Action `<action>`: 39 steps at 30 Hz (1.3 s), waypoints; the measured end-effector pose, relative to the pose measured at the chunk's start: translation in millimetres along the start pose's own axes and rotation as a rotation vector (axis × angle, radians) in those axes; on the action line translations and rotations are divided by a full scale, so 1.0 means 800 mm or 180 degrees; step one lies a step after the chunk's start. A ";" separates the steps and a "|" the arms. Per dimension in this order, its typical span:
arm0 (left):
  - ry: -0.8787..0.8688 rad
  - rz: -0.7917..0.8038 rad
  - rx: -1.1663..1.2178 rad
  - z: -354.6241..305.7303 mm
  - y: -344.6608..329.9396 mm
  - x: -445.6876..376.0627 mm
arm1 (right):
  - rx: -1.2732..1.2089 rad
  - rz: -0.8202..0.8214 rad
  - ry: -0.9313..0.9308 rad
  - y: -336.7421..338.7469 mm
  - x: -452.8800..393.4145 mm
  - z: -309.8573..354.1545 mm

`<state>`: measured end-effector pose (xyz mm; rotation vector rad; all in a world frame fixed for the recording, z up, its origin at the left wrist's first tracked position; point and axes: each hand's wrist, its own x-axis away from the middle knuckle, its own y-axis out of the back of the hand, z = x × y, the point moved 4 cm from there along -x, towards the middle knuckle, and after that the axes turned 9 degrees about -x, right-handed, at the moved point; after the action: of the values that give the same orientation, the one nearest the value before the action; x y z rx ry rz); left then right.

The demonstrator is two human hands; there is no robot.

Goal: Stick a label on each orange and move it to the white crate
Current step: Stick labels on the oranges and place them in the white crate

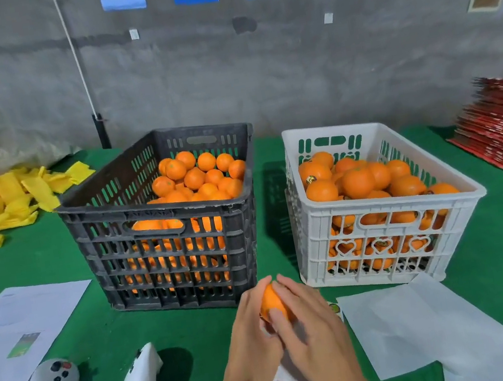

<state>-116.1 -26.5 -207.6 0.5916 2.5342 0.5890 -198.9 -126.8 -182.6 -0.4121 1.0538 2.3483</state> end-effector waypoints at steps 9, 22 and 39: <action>-0.1160 -0.0168 -0.0479 -0.135 -0.001 -0.130 | 0.0723 -0.1074 0.0388 0.126 -0.113 0.030; -0.1482 0.0356 -0.1812 -0.230 -0.024 -0.311 | 0.1050 -0.0958 0.0023 0.232 -0.263 -0.028; 0.1252 0.1814 -0.2645 0.025 0.241 -0.384 | 0.0464 0.0980 0.0494 -0.038 -0.412 0.085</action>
<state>196.7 -16.8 -22.7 0.9176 2.1010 1.9827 83.0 -170.6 -1.0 -0.4063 1.4415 2.5136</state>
